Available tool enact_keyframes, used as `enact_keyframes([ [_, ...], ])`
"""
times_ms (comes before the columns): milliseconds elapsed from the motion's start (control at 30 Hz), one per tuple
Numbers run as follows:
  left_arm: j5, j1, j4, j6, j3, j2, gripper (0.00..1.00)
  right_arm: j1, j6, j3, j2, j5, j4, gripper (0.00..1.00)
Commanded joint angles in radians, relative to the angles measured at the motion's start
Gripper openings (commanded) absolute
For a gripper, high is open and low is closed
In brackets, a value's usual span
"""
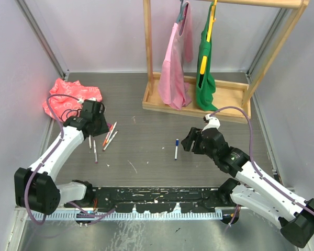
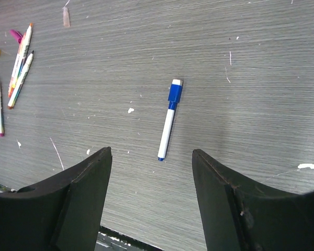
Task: Insert the pens into the pen caps
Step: Pick up the pen from the center of the board.
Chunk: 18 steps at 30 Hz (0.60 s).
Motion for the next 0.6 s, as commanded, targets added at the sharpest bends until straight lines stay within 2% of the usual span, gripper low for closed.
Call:
enact_keyframes([
  [0, -0.039, 0.107, -0.004, -0.041, -0.038, -0.029, 0.34, -0.003, -0.045, 0.034, -0.022, -0.040, 0.026, 0.68],
  [300, -0.088, 0.255, 0.053, -0.029, -0.071, 0.042, 0.33, -0.003, -0.091, 0.047, -0.047, -0.064, 0.002, 0.68],
  [567, -0.172, 0.296, 0.083, 0.000, -0.062, 0.151, 0.36, -0.003, -0.124, 0.084, -0.039, -0.064, -0.029, 0.68],
])
